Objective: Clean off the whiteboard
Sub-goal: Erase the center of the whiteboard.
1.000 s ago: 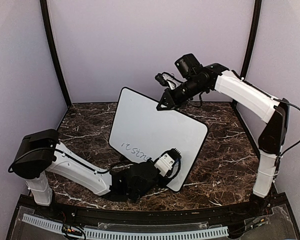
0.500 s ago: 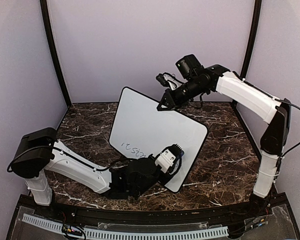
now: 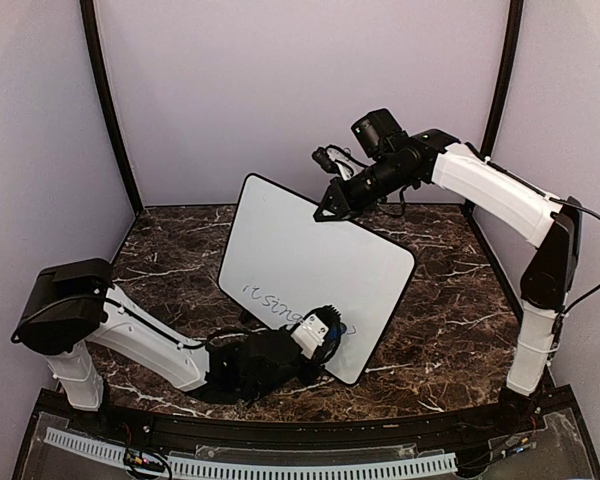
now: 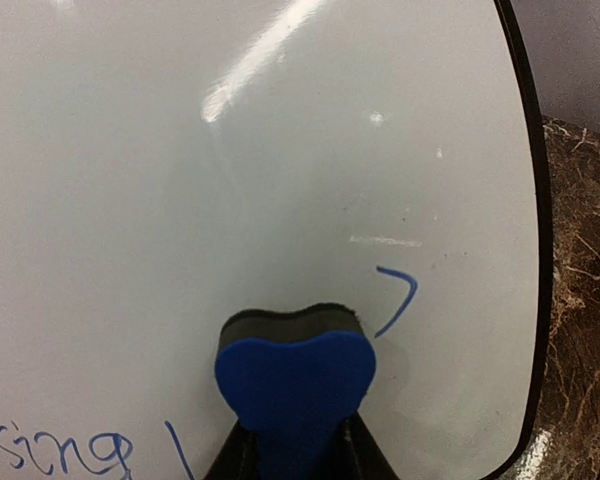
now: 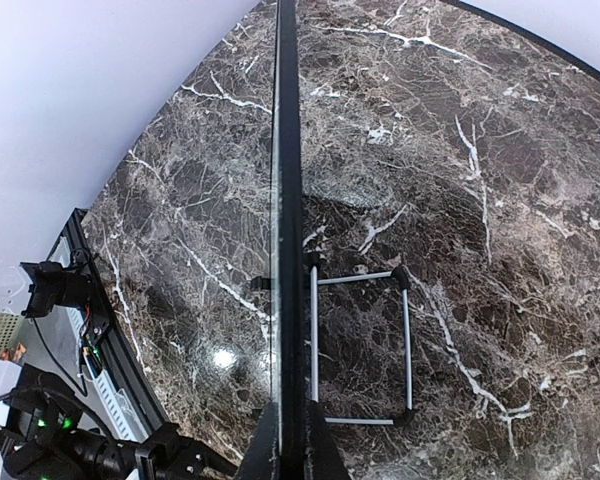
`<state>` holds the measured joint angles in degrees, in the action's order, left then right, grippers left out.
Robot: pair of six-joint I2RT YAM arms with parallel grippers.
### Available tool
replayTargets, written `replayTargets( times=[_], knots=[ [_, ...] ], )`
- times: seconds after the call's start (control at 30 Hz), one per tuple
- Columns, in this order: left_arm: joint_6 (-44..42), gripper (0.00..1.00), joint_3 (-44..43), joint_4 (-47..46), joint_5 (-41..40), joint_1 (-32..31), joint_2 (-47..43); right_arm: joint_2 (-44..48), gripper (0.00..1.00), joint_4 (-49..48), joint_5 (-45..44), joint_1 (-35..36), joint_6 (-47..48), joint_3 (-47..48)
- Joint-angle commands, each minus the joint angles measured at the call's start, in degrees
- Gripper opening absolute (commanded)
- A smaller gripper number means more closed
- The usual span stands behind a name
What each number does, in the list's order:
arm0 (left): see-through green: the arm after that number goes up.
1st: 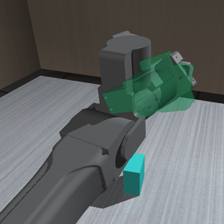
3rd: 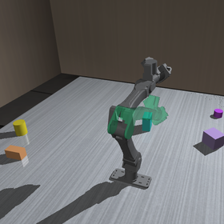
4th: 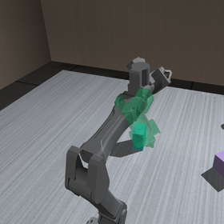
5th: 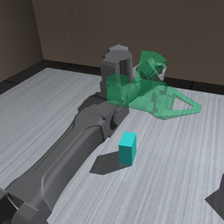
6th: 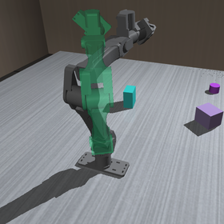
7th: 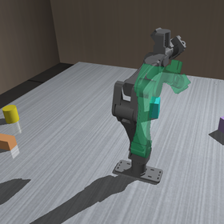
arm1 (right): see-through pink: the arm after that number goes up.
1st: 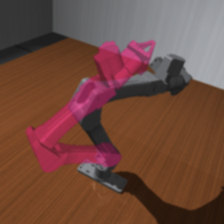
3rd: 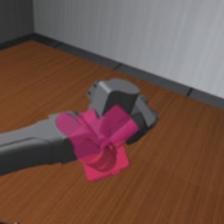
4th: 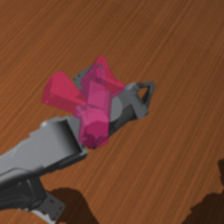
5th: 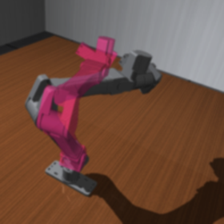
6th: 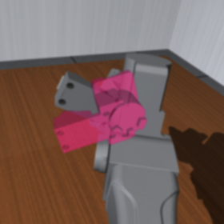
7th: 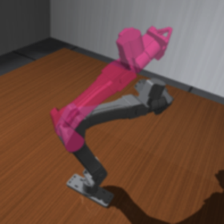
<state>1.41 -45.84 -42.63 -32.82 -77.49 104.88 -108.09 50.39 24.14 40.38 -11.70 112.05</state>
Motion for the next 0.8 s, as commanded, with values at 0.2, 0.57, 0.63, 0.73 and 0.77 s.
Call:
replayTargets(
  times=[0.2, 0.57, 0.63, 0.73, 0.77],
  knots=[
    [-6.37, 0.0, -2.49, -7.7, -7.76, 1.12, 0.94, -0.71, 0.0, 1.01, -0.25, 1.89, -4.56, 0.19],
    [-11.64, 0.0, -3.52, -12.88, -7.39, 1.12, -1.85, 0.52, 0.0, 0.09, -0.39, 1.89, -4.78, -1.62],
    [-9.31, 0.0, -2.27, -10.55, -6.15, 1.12, -2.18, 0.47, 0.0, -0.17, -0.28, 1.89, -4.67, -1.86],
    [-6.9, 0.0, 2.02, -9.97, -0.64, 1.16, -3.33, 0.21, 0.0, -0.49, -0.06, 1.89, -4.65, -1.92],
    [-6.3, 0.0, 3.12, -9.86, 1.91, 1.06, -3.73, 0.17, 0.0, -0.55, 0.04, 1.89, -4.71, -1.86]
  ],
)
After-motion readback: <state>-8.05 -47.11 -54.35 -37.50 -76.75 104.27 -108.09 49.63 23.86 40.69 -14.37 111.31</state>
